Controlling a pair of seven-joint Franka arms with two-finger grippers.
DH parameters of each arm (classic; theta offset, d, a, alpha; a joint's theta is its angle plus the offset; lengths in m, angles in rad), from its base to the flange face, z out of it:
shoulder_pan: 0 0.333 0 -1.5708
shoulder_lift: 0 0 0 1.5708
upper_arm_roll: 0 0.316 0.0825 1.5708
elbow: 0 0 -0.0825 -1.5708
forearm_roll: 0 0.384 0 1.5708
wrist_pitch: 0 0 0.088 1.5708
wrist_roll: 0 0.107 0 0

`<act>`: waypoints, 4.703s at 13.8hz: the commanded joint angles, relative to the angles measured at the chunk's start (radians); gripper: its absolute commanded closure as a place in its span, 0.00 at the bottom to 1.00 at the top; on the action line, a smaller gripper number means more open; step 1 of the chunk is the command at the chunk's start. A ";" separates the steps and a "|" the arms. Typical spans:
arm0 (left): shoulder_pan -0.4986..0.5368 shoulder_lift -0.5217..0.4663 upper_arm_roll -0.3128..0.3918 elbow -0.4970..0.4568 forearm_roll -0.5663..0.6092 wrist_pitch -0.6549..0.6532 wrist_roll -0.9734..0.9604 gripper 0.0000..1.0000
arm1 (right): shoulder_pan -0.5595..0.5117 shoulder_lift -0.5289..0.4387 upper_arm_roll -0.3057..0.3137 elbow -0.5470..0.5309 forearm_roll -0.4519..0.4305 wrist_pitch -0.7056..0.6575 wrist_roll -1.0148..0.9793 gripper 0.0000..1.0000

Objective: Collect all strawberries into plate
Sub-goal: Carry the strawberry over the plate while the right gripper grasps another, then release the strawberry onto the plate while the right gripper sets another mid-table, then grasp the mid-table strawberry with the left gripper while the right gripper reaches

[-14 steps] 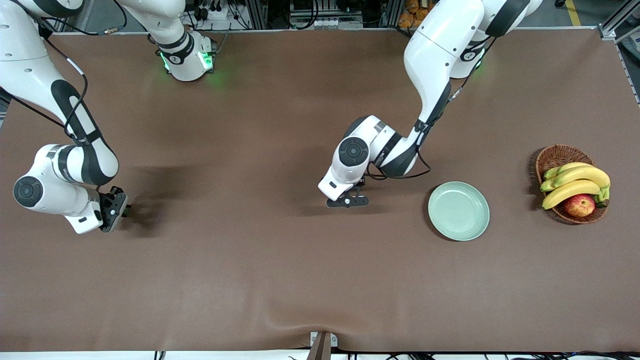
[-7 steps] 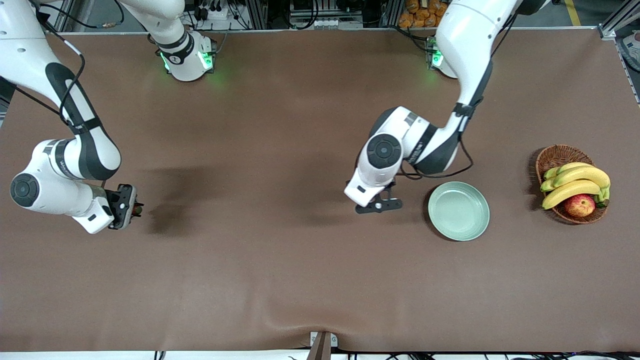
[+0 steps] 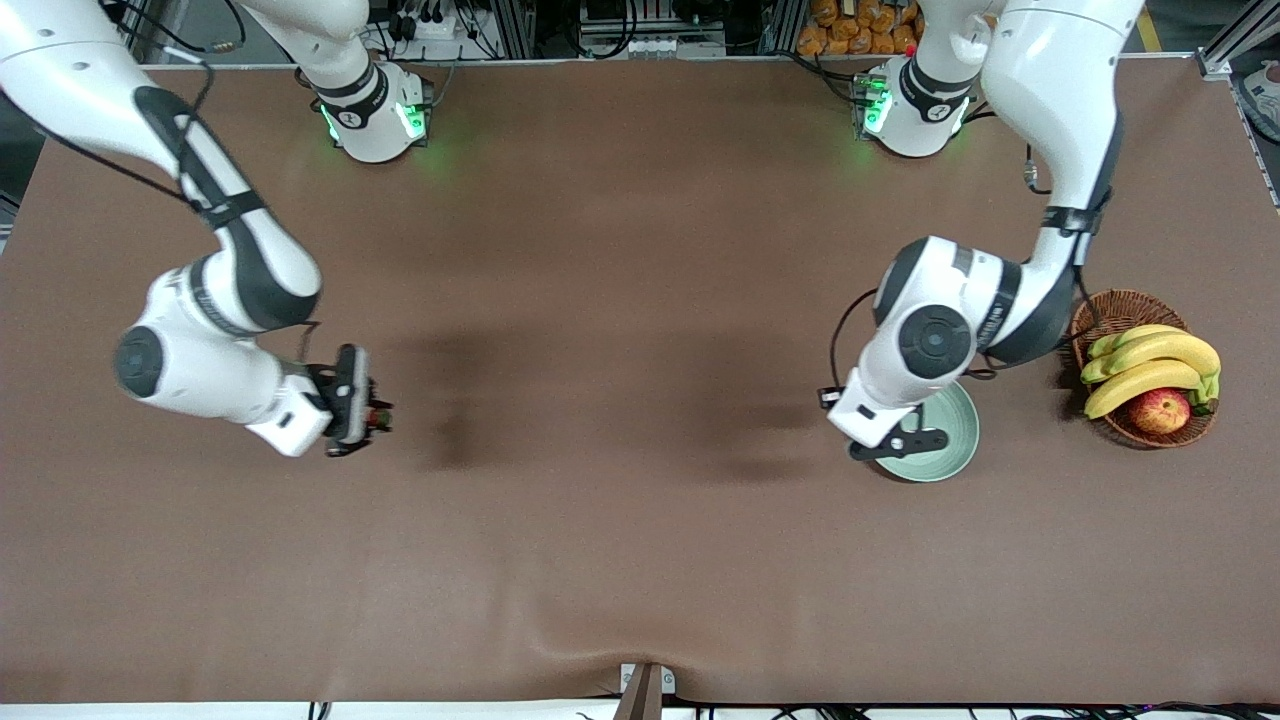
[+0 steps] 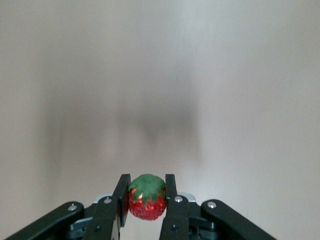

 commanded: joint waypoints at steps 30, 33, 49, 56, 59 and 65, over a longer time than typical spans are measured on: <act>0.156 0.008 -0.150 -0.092 0.073 0.204 0.003 0.00 | 1.032 0.332 -0.509 0.482 0.006 0.359 1.053 0.00; 0.135 0.022 -0.183 -0.063 0.076 0.205 -0.019 0.00 | 0.920 0.162 -0.509 0.316 0.006 0.287 1.055 0.00; -0.118 0.257 -0.179 0.151 0.083 0.282 -0.135 0.00 | -0.060 -0.339 -0.510 -0.291 0.009 -0.087 0.656 0.00; -0.160 0.303 -0.173 0.151 0.086 0.342 -0.135 0.08 | -0.249 -0.150 -0.512 -0.177 -0.058 -0.038 0.619 0.00; -0.158 0.303 -0.173 0.146 0.089 0.342 -0.167 0.14 | -0.247 -0.075 -0.512 -0.134 -0.087 0.021 0.619 0.00; -0.160 0.304 -0.173 0.144 0.087 0.342 -0.180 0.26 | -0.237 0.043 -0.510 -0.039 -0.179 0.084 0.617 0.00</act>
